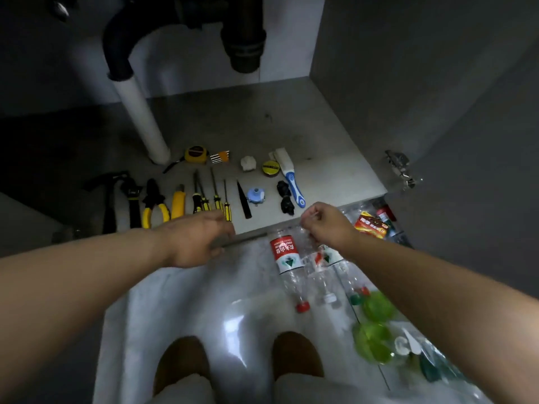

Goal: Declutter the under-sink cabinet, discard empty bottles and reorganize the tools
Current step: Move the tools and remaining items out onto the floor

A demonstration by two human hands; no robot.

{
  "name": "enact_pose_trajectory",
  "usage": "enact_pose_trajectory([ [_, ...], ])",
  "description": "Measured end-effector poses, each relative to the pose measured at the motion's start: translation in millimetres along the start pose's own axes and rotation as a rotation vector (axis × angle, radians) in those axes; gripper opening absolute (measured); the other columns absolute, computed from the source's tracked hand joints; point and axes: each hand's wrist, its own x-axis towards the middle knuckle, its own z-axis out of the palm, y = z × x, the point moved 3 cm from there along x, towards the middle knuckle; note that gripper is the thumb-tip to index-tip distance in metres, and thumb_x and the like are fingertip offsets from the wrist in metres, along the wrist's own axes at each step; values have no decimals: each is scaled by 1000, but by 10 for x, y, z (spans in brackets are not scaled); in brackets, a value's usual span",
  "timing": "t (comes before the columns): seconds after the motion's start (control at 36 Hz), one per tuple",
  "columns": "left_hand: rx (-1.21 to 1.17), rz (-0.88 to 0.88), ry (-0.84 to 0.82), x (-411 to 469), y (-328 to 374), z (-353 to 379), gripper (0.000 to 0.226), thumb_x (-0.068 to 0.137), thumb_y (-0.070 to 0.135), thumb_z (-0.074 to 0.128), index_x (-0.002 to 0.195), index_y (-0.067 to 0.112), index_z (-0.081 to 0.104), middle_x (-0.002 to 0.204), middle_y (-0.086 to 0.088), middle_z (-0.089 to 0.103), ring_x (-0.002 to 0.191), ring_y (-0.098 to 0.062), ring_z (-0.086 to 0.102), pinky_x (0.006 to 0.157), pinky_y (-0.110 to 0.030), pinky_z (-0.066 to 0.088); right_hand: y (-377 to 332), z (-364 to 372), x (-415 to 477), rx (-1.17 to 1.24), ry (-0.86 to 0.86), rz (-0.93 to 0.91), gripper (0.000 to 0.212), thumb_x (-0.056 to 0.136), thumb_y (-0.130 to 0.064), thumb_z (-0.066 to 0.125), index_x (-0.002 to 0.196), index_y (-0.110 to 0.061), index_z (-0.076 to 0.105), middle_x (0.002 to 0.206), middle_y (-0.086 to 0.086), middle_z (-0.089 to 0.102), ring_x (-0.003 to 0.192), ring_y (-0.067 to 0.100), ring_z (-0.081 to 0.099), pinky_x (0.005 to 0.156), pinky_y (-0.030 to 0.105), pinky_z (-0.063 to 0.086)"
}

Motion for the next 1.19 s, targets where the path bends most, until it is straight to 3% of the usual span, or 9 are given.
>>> enact_pose_trajectory([
  [0.17,-282,-75,95,-98,-165,364,40,97,31,61,137,36,54,130,11,45,124,-10,47,108,-33,43,-253,251,682,-523,206,-190,39,88,-40,71,113,-15,55,101,7,65,89,27,62,72,30,45],
  [0.28,-478,-123,103,-156,-168,458,33,96,28,63,129,36,59,125,14,53,120,-6,53,107,-30,45,-282,426,900,-578,228,-106,48,90,-28,70,130,-8,52,113,15,66,100,34,64,74,31,47],
  [0.42,-942,-274,189,-174,-97,336,19,96,27,68,114,33,66,103,9,70,97,-7,69,76,-13,53,-271,608,682,-200,221,-53,23,91,-19,66,112,-11,61,105,9,68,98,29,65,80,27,52],
  [0.53,-1287,-399,165,-97,65,221,38,94,44,67,124,24,59,117,1,70,104,-13,71,87,-32,59,-363,777,107,329,-117,-120,21,88,-8,73,106,-10,63,86,8,69,72,20,67,71,29,58],
  [0.69,-1601,-277,171,107,286,181,24,100,28,62,111,8,69,101,-14,78,96,-24,76,79,-31,62,-499,711,-265,451,-472,-198,21,91,5,67,112,5,62,85,20,73,73,26,75,64,28,60],
  [0.83,-1507,-316,344,254,87,171,18,104,20,56,112,7,65,100,-14,77,89,-24,76,74,-32,63,-557,441,272,108,-178,-245,12,96,-3,60,103,-7,68,105,22,70,80,18,73,80,39,63],
  [0.94,-1495,-286,375,290,-73,227,14,101,27,60,104,16,66,85,-7,77,79,-24,75,76,-41,63,-738,245,948,-501,78,-385,48,93,-12,61,139,-14,51,142,15,48,120,30,58,100,33,47],
  [1.08,-1549,-287,332,324,-50,431,13,100,30,63,103,21,71,73,-1,70,67,-14,68,61,-28,57,-888,360,1460,-799,-24,-364,95,78,-10,77,157,-13,26,162,12,24,142,35,39,113,35,37],
  [1.19,-1381,-295,275,352,-20,596,21,102,30,57,106,13,69,66,2,61,58,-8,59,52,-22,50,-884,508,1567,-1010,-69,-348,93,75,-14,82,154,-12,33,156,13,33,134,38,48,106,41,46],
])
